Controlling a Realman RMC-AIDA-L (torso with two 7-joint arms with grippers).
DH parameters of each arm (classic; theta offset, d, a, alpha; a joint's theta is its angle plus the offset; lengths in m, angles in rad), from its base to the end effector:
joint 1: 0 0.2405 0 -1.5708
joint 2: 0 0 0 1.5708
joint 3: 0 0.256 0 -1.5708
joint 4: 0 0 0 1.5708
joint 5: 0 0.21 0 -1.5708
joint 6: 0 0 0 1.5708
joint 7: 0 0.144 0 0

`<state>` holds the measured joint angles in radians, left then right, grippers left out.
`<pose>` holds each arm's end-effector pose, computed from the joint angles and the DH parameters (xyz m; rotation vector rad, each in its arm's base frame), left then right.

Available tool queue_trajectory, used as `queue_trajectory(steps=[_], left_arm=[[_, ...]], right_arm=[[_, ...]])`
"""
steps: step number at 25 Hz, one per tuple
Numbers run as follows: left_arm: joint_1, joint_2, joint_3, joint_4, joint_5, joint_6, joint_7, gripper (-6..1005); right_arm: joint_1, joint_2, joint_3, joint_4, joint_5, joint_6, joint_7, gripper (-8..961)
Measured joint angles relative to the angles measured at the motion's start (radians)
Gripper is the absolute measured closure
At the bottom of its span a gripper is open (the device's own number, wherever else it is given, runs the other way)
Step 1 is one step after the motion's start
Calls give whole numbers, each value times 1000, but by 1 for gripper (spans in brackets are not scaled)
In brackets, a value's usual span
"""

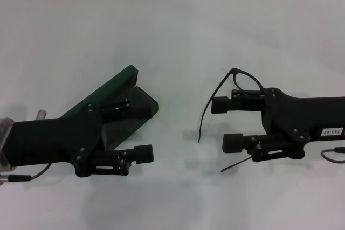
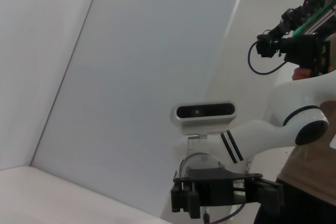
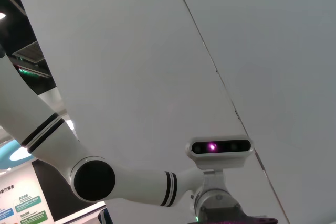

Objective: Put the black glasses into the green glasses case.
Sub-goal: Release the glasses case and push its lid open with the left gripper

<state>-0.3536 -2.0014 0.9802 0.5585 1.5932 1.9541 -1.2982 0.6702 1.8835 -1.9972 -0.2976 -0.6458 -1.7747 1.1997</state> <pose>-0.2577 0.2454 0.0175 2.7840 0.5324 1.2317 0.1915 0.2937 -0.0180 2.6236 -0.4019 -1.1675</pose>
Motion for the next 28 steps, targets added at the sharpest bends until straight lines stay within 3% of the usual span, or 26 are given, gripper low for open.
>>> queue_trajectory(steps=[10,12,16,21,24,28], left_arm=[[-3,0,-5,5,-2,-1,4,141],[-2,-4,-22,49,-9,-15,-29,146],[1,-31,-95,330,20,-124,-235,155],[-13,-65,-81,830,290,-248,-563,166],[-14,-89,27,1089,580,-255,-736,173],[-32,-86,174,1160,804,-265,-907,183]], right_arm=[[-27,12,15,5,0,3,-53,191],[-44,12,38,17,0,22,-92,191],[-119,10,148,30,0,106,-191,191],[-194,7,255,3,0,78,-214,190],[-219,18,280,2,0,77,-223,190],[-243,27,287,7,3,84,-230,191]])
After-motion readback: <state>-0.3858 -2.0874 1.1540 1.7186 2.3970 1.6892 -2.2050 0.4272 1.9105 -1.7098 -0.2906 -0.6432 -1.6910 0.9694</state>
